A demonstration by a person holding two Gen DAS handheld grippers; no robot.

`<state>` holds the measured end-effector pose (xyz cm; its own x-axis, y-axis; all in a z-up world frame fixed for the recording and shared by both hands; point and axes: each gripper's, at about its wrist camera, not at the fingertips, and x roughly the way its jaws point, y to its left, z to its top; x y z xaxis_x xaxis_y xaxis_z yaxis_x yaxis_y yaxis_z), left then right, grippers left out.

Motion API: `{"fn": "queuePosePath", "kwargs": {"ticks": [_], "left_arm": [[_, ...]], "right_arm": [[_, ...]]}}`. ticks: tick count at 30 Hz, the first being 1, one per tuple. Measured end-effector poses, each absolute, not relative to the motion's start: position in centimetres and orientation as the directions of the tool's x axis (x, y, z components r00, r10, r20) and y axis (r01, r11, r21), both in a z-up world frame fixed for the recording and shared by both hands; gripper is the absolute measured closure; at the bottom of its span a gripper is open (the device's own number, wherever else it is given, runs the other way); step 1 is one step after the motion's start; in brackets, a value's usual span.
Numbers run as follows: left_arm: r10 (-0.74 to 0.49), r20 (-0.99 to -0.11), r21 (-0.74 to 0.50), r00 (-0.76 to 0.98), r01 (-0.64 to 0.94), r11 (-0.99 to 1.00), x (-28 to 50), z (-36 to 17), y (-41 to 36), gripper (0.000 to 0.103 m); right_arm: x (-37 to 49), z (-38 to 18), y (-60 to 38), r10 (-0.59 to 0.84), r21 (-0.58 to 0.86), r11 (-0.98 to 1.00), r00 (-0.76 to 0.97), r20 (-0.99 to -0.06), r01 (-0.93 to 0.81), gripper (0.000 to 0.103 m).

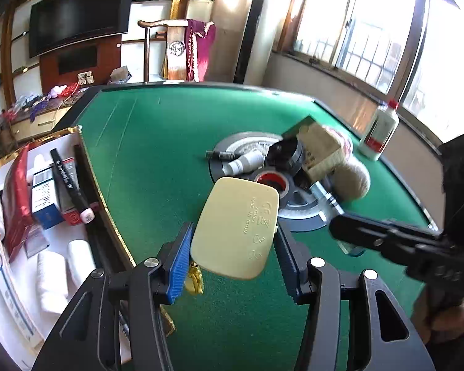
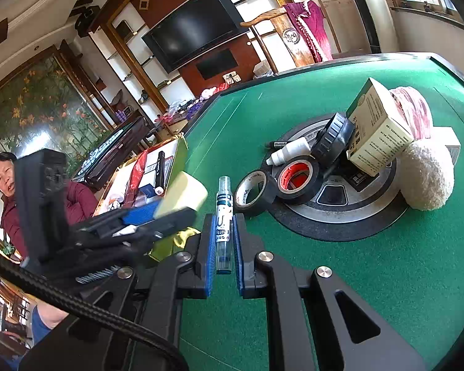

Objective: Organize objects
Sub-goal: 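Carry the yellow keychain and clear spray bottle over the tray with both grippers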

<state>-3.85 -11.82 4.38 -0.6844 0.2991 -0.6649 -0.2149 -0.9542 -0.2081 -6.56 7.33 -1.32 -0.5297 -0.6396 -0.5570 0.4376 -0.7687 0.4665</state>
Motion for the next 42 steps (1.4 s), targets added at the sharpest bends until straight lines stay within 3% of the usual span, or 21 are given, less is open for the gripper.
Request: {"fn": "queuePosePath", "kwargs": {"ticks": [11,20,29,42], "left_arm": [[0.317,-0.568,-0.290,-0.759,-0.175,-0.941,-0.3,7.5,-15.7,0.057],[0.225,-0.525,-0.288,-0.821,-0.077,-0.955,2.8,8.8,-21.2,0.057],[0.099,-0.571,-0.309,-0.815,0.101,-0.946,4.1,5.9,-27.9,0.057],[0.036,-0.652,-0.314,-0.757,0.226,-0.922,3.9,1.6,-30.3,0.057]], "right_arm": [[-5.3,-1.0,5.7,-0.665,0.460,-0.746,-0.504,-0.551,0.481,0.094],[-3.7,0.0,1.3,-0.707,0.448,-0.700,-0.452,-0.544,0.556,0.094],[-2.8,0.3,-6.4,-0.736,0.408,-0.636,-0.356,-0.575,0.655,0.094],[-3.3,-3.2,-14.6,-0.707,0.382,-0.605,-0.251,-0.661,0.698,0.094]]}}
